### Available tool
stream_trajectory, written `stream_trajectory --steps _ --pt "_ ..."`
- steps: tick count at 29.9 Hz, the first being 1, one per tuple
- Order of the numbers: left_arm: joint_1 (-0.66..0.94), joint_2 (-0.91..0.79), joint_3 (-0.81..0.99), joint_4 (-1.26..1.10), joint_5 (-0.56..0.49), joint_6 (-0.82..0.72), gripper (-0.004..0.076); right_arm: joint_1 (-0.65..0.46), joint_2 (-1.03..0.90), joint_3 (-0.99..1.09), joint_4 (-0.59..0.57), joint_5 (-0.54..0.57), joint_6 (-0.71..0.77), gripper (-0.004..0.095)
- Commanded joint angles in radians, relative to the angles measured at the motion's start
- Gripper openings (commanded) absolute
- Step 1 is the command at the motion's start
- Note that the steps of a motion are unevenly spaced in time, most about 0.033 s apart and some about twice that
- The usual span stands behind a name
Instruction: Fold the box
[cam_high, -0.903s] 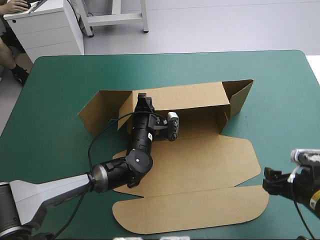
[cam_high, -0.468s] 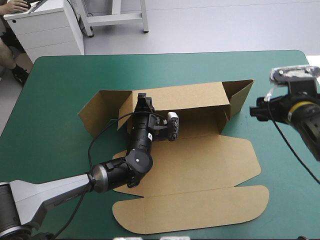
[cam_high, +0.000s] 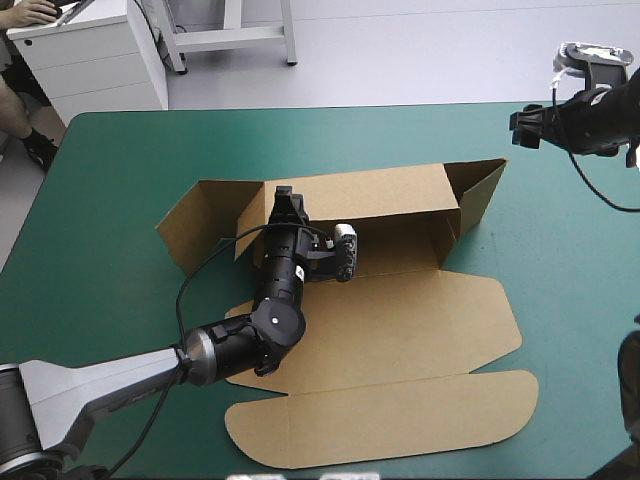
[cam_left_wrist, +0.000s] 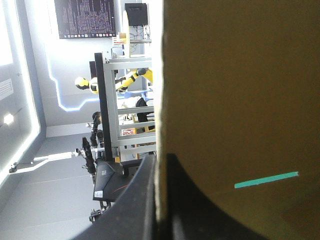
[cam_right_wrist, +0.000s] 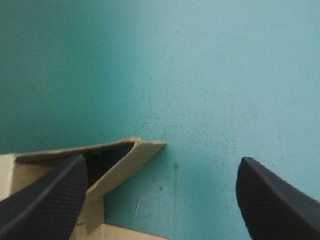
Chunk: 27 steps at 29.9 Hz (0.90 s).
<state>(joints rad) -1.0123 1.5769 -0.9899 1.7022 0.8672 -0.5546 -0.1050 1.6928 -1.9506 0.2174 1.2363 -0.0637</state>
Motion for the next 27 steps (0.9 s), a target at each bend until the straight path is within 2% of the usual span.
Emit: stream_trajectory --steps 1,7,11,19,27 --pt "-0.001 -0.044 -0.031 0.099 0.047 0.006 -0.001 -0.027 0.099 -0.148 0.044 0.017 -0.031 0.0741" --pt "-0.001 -0.044 -0.031 0.099 0.047 0.006 -0.001 -0.028 0.269 -0.316 0.133 0.017 -0.059 0.0741" --pt "-0.001 -0.044 -0.031 0.099 0.047 0.006 -0.001 -0.028 0.326 -0.343 0.133 0.017 -0.078 0.0742" --pt "-0.001 -0.044 -0.031 0.099 0.047 0.006 -0.001 -0.028 0.325 -0.343 0.154 0.019 -0.127 0.0742" --pt "-0.001 -0.044 -0.031 0.099 0.047 0.006 -0.001 -0.028 0.266 -0.231 0.154 0.019 -0.192 0.0741"
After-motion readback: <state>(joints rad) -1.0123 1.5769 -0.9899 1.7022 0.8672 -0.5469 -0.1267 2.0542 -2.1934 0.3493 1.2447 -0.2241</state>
